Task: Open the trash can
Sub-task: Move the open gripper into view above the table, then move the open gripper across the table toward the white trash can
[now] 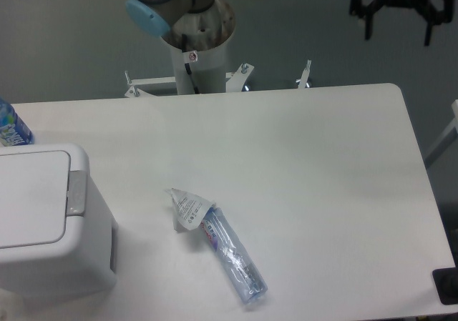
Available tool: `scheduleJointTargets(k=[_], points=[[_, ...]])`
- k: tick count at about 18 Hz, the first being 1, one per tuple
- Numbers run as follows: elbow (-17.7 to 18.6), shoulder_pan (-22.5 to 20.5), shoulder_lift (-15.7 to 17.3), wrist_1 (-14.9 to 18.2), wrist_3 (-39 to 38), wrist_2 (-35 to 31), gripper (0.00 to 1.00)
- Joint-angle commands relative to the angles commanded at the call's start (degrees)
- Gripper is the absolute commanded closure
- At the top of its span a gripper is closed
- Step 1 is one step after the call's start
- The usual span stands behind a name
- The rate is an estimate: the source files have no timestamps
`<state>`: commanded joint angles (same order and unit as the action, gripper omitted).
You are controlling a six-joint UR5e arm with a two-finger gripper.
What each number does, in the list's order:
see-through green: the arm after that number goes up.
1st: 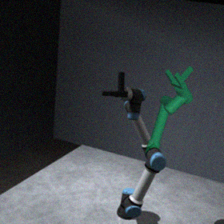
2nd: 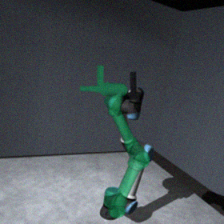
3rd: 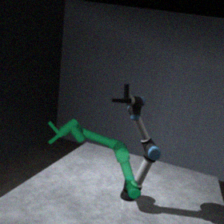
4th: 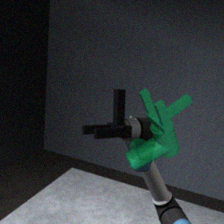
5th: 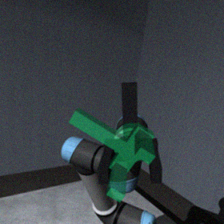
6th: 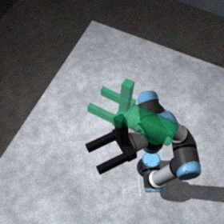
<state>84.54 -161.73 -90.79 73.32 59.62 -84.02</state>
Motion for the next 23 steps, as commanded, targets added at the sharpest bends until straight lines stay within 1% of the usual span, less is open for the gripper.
scheduleJointTargets(k=[4,5,6,9,15,19,21,23], points=[[3.4,6.1,0.0,-6.4,-15.1,0.1,0.0],[3.8,7.8,-0.2,-7.9,-18.5,0.1,0.0],[3.9,9.5,-0.5,-8.7,-21.7,0.1,0.0],[4.0,13.1,-1.1,-9.1,-29.6,0.8,0.0],[3.0,20.5,-3.2,-9.1,-43.1,5.8,0.0],[2.1,24.6,-4.8,-9.2,-47.9,8.2,0.0],[1.9,26.5,-5.7,-11.4,-50.3,8.6,0.0],[1.7,28.5,-6.9,-15.2,-53.6,8.5,0.0]])
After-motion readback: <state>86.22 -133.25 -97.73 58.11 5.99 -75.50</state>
